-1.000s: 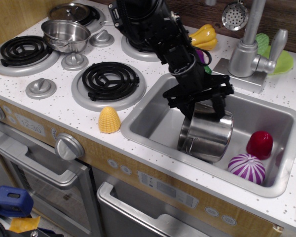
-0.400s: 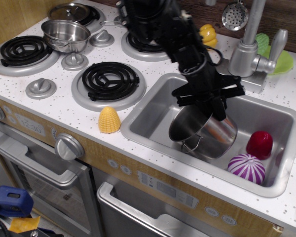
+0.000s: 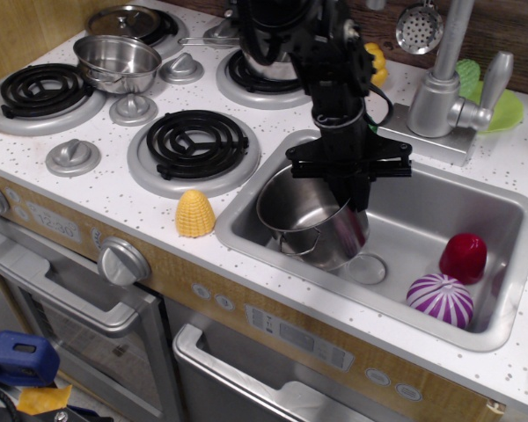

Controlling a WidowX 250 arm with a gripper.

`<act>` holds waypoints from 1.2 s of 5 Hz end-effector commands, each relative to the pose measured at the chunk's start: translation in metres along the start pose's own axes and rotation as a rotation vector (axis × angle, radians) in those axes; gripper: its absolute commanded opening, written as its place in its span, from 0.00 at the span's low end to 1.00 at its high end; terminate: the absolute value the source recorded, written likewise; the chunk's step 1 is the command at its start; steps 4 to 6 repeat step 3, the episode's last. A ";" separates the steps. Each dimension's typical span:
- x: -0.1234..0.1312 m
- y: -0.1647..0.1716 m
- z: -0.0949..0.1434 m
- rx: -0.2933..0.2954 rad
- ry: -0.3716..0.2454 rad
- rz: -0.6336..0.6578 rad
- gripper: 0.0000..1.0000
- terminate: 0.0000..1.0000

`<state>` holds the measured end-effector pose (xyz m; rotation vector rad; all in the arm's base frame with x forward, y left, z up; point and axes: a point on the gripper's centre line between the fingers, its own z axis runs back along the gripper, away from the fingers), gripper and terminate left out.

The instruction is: Flip pot upright in sink

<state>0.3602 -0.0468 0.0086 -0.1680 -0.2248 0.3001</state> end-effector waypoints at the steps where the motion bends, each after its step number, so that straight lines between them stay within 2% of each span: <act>1: 0.015 -0.012 0.023 0.015 -0.089 -0.032 1.00 0.00; 2: 0.015 -0.012 0.023 0.015 -0.089 -0.032 1.00 0.00; 3: 0.015 -0.012 0.023 0.015 -0.089 -0.032 1.00 1.00; 6: 0.015 -0.012 0.023 0.015 -0.089 -0.032 1.00 1.00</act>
